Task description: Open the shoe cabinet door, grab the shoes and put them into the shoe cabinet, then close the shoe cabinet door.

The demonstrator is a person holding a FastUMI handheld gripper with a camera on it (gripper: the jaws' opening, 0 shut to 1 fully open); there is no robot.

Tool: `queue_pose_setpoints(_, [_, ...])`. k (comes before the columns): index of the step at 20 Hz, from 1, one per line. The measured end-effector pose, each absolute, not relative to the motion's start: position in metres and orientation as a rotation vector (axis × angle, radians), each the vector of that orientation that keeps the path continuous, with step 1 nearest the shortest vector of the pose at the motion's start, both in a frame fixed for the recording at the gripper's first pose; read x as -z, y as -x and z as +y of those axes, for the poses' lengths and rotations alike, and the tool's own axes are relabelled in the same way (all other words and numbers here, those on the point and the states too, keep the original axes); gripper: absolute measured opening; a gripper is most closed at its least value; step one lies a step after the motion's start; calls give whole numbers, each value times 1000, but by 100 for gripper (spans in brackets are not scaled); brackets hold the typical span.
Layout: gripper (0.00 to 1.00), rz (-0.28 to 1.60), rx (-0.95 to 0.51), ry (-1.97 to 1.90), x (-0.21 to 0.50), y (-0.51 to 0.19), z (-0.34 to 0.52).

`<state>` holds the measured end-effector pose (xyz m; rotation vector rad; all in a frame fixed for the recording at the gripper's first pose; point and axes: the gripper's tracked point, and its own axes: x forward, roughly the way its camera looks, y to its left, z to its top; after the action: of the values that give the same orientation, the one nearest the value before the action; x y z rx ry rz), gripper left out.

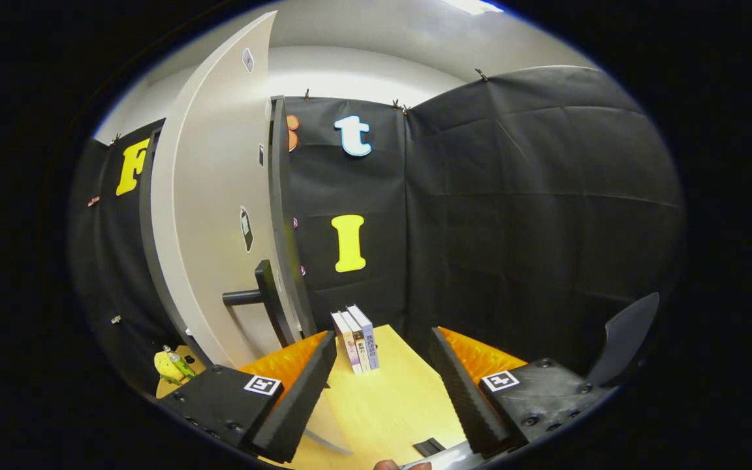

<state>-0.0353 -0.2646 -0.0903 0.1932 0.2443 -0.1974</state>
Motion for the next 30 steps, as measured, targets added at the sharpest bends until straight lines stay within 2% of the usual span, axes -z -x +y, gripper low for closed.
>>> queue_pose_setpoints(7, [97, 255, 111, -209, 85, 46, -208])
queue_pose_setpoints(22, [98, 255, -166, -263, 77, 17, -10])
queue_pose_setpoints(30, [98, 239, -162, -221, 64, 23, 8])
